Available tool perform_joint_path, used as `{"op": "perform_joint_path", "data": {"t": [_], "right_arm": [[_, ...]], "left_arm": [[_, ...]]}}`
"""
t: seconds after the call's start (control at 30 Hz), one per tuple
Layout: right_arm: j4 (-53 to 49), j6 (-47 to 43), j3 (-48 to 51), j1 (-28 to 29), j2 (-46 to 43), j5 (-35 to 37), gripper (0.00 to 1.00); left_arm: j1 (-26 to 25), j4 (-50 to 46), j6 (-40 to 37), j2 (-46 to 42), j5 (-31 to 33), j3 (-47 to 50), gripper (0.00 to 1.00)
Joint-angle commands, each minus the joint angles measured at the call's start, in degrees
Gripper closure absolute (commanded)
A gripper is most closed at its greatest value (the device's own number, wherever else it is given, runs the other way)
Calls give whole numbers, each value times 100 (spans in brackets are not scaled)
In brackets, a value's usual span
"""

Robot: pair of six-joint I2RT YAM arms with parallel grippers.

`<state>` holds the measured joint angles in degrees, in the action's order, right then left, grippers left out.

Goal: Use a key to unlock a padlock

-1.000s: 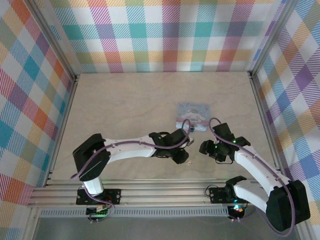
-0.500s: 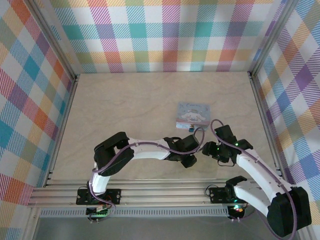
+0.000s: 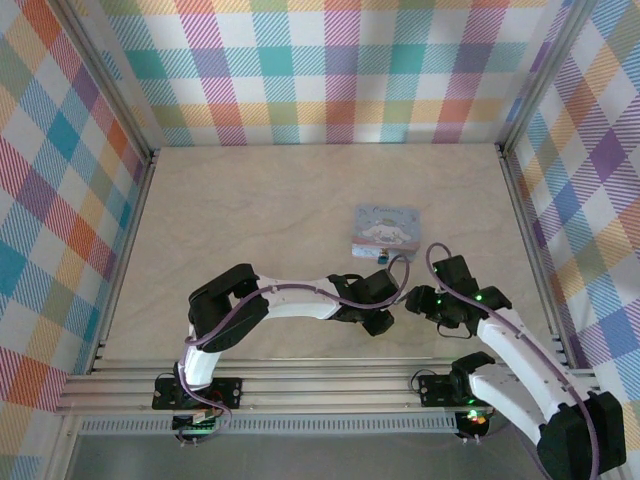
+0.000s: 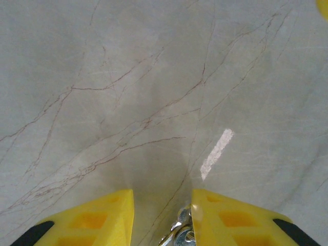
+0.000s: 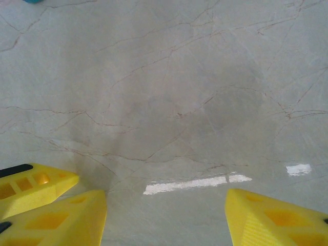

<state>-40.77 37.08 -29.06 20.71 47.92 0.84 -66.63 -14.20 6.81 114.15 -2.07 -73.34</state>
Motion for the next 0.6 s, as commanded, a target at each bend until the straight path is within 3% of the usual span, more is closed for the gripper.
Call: {"op": "perform_joint_path", "data": {"t": [0.0, 0.57], "right_arm": [[52, 49, 94, 32, -184, -141, 37], [-46, 194, 175, 36, -581, -93, 35]], "left_arm": [[-111, 174, 22, -374, 122, 108, 65], [-436, 268, -22, 73, 75, 186, 63]]}}
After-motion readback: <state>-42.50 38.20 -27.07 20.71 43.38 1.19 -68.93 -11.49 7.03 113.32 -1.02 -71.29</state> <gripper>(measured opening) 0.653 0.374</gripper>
